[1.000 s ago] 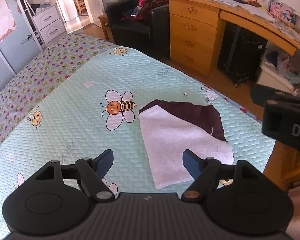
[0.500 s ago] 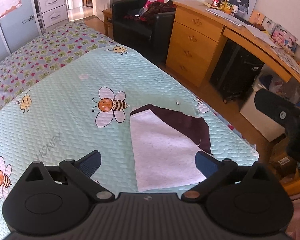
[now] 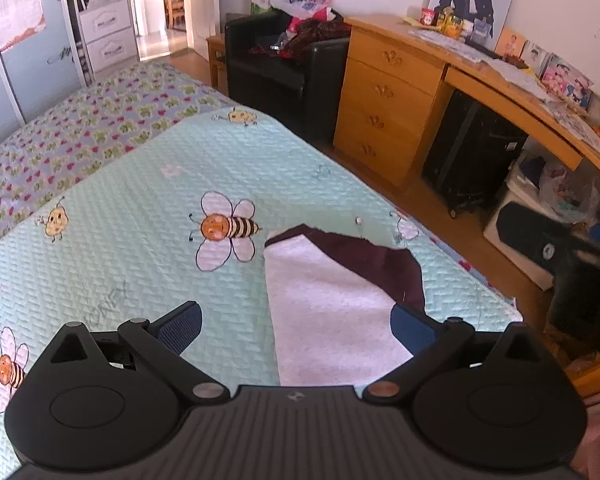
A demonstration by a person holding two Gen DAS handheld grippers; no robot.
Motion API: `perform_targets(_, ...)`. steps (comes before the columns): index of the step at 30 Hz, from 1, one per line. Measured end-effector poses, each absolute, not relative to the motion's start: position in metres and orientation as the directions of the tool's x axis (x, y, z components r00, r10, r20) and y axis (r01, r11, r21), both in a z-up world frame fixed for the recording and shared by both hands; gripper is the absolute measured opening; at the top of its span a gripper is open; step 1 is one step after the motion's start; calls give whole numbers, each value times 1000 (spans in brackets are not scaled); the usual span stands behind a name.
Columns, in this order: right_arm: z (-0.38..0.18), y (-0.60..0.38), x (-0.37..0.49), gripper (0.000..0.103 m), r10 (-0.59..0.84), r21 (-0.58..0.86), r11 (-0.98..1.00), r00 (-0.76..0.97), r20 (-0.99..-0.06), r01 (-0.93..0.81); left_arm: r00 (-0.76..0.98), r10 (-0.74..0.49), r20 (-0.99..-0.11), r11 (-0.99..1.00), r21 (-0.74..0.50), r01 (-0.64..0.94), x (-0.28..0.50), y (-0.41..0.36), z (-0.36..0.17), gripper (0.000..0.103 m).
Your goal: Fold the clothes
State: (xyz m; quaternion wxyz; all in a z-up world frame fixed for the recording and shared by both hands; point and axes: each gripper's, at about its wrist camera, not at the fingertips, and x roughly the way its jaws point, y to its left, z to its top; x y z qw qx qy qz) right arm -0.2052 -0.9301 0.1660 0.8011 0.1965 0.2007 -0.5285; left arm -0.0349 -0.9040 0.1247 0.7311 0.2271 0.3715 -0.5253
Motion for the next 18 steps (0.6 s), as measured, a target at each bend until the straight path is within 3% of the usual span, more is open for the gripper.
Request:
perform_targets(5, 161, -930, -206, 101, -761, 115, 350, 354, -544, 930, 150, -614, -775, 369, -114, 922, -30, -903, 121, 103)
perform_targets(18, 144, -923, -205, 92, -737, 143, 358, 373, -564, 923, 187, -585, -790, 406, -85, 910, -24, -898, 110, 103)
